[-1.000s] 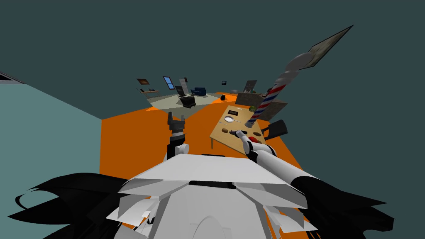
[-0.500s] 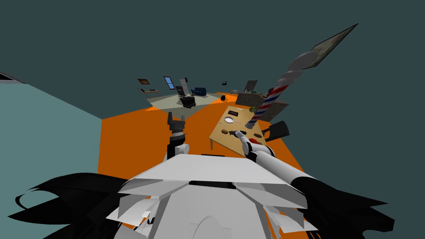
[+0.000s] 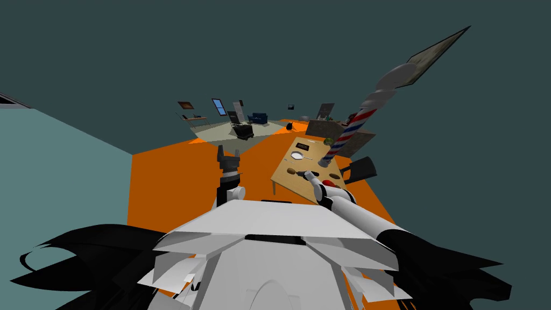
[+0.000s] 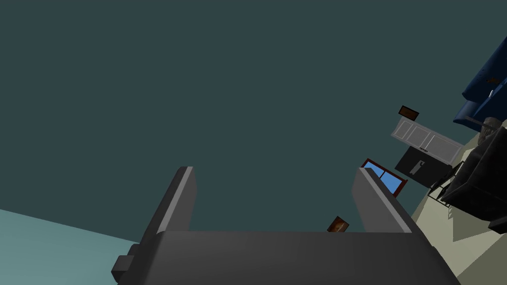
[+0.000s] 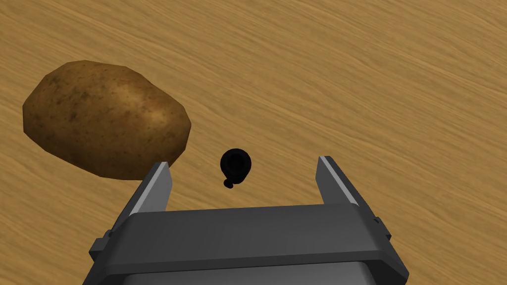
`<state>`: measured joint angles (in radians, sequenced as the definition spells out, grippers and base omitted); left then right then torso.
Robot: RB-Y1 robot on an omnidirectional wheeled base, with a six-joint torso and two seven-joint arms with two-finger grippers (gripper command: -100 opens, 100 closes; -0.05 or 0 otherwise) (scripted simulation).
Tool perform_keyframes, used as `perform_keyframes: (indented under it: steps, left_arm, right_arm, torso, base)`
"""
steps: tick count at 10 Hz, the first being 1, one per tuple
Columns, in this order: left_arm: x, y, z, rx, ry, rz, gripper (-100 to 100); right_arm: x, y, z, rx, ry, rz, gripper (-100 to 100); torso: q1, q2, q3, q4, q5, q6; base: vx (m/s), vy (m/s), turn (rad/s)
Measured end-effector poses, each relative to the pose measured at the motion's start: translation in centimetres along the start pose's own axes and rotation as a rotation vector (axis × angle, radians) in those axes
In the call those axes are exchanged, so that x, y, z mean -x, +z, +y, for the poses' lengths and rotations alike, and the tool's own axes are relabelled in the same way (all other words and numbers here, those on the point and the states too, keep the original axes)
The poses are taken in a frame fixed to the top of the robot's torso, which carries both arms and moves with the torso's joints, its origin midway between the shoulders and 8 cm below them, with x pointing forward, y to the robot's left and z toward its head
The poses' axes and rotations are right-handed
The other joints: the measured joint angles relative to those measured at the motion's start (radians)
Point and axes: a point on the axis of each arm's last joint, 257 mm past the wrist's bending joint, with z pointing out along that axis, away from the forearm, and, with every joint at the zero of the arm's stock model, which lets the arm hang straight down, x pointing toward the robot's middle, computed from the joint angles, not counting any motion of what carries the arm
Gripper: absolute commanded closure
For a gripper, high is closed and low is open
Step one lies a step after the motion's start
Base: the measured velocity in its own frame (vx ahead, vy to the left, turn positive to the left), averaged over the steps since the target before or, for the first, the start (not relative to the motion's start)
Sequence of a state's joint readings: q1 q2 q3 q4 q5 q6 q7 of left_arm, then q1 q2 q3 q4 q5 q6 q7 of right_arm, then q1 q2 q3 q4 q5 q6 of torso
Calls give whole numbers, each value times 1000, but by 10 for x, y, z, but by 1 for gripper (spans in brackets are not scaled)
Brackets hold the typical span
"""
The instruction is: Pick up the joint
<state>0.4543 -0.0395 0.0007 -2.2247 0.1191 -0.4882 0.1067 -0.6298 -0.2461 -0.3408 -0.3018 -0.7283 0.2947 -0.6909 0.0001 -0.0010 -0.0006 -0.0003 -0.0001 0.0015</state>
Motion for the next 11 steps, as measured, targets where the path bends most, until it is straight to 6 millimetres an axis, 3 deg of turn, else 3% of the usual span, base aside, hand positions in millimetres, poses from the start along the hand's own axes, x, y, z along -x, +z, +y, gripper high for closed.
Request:
perform_keyframes:
  steps: [1, 2, 6, 7, 8, 11]
  left_arm:
    - [0, 0, 0, 0, 0, 0, 0]
    - [0, 0, 0, 0, 0, 0, 0]
    - [0, 0, 0, 0, 0, 0, 0]
    - [0, 0, 0, 0, 0, 0, 0]
    - [0, 0, 0, 0, 0, 0, 0]
    - [0, 0, 0, 0, 0, 0, 0]
  right_arm:
    - [-1, 0, 0, 1, 4, 2, -100]
    - [-1, 0, 0, 1, 8, 1, 100]
    - [-1, 0, -1, 0, 9, 1, 100]
    - [-1, 0, -1, 0, 9, 1, 0]
    - [-1, 0, -1, 0, 9, 1, 100]
    - [-32, -8, 24, 34, 7, 42, 100]
  torso:
    - [0, 0, 0, 0, 0, 0]
    - [0, 0, 0, 0, 0, 0]
    - [0, 0, 0, 0, 0, 0]
    - [0, 0, 0, 0, 0, 0]
    - [0, 0, 0, 0, 0, 0]
    - [2, 4, 3, 2, 2, 0]
  base:
    - [0, 0, 0]
    - [0, 0, 0]
    - [0, 0, 0]
    - [0, 0, 0]
    - [-65, 38, -20]
    - [-54, 27, -13]
